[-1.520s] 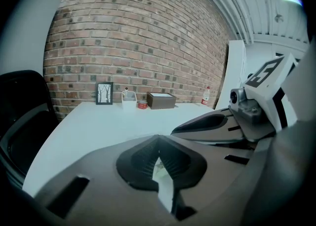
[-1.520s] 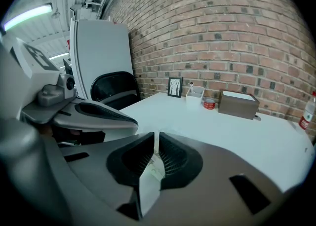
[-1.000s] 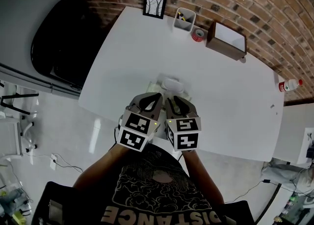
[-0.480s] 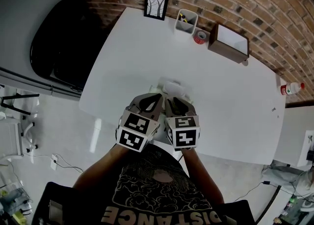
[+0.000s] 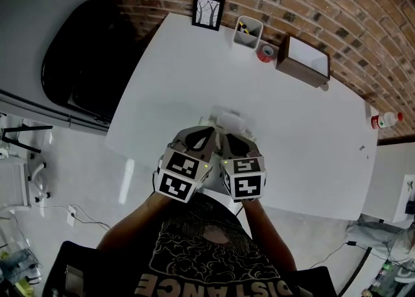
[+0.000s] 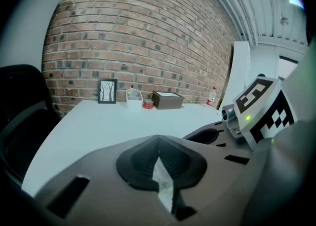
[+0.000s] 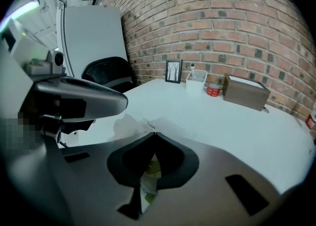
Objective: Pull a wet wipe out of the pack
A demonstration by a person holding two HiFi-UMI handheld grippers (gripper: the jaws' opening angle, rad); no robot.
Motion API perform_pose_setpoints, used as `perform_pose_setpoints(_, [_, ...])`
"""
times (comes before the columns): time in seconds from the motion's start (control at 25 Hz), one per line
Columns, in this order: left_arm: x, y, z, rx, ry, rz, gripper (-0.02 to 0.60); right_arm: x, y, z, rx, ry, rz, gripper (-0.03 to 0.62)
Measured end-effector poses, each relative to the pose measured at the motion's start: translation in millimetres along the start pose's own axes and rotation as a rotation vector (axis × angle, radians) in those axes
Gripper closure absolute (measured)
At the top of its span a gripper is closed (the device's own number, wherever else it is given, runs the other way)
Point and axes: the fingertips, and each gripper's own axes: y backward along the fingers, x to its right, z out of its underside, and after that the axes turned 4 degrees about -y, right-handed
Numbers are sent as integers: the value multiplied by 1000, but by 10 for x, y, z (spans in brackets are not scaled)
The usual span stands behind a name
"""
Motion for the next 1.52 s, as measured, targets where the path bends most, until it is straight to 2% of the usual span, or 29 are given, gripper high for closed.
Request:
perform_pose_setpoints(1.36, [212, 242, 2, 4, -32, -61, 569, -127, 539, -344, 160, 23, -4, 577])
perform_pose_setpoints(1.52, [238, 277, -13, 17, -17, -63, 569, -147, 608, -373, 176, 31, 0, 577])
